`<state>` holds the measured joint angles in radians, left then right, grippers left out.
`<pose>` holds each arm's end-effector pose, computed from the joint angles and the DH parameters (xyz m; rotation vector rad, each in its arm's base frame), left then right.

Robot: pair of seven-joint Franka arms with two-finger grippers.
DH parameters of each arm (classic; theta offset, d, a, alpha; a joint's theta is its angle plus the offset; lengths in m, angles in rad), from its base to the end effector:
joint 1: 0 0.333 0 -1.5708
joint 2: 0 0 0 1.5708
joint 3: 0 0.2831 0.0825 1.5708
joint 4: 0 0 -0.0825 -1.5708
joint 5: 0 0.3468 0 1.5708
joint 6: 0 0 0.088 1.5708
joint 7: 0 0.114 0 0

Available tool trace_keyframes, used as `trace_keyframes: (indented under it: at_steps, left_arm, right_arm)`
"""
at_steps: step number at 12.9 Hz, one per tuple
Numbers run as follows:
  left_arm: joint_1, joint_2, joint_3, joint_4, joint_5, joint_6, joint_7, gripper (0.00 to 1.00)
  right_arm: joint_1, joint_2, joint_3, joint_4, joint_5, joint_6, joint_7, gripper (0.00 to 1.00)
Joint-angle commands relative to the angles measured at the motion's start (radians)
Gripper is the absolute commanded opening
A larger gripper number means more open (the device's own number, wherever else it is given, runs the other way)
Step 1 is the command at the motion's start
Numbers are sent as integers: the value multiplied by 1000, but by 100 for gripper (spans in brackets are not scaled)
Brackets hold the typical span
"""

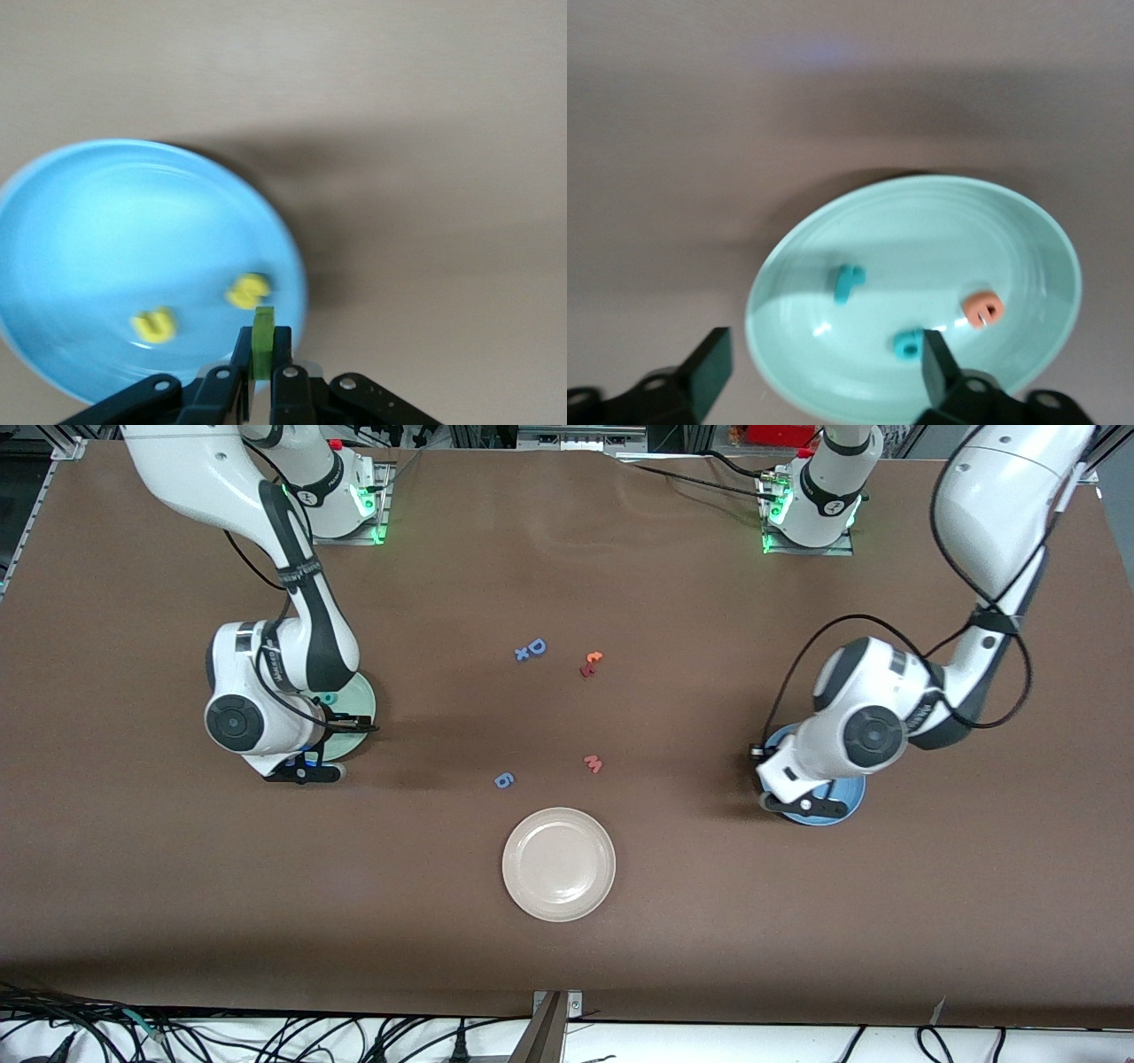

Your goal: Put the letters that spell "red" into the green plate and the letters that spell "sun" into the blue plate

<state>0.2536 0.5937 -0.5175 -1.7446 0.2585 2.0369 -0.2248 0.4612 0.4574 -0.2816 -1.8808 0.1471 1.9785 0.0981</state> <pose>0.5800 -0.1194 0.2429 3.0975 -0.2136 -0.3463 0.5387 0.1121 0.2401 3.0494 0.0096 -0.5137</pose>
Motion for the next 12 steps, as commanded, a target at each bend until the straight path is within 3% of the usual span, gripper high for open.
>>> trace_keyframes:
  at_steps: [1,2,3,4,7,12]
  left_arm:
    - [68,-3,-13,-15,11,-11,122,0]
    - [69,0,-13,-15,10,-11,124,13]
    - [67,3,-13,-13,10,-11,119,67]
    - [67,5,-13,-12,10,-11,128,100]
    - [58,1,-15,-9,7,-11,116,100]
    - [59,-58,-30,-7,-4,-38,117,100]
  right_arm:
    - [1,-84,-11,55,14,-113,-1,99]
    - [1,-109,-24,75,14,-150,-1,99]
    - [1,-137,-30,98,14,-191,-1,99]
    - [1,-170,-39,120,14,-232,-1,99]
    - [1,-233,-57,208,5,-344,-5,99]
    - [1,-244,-93,359,-21,-507,-5,100]
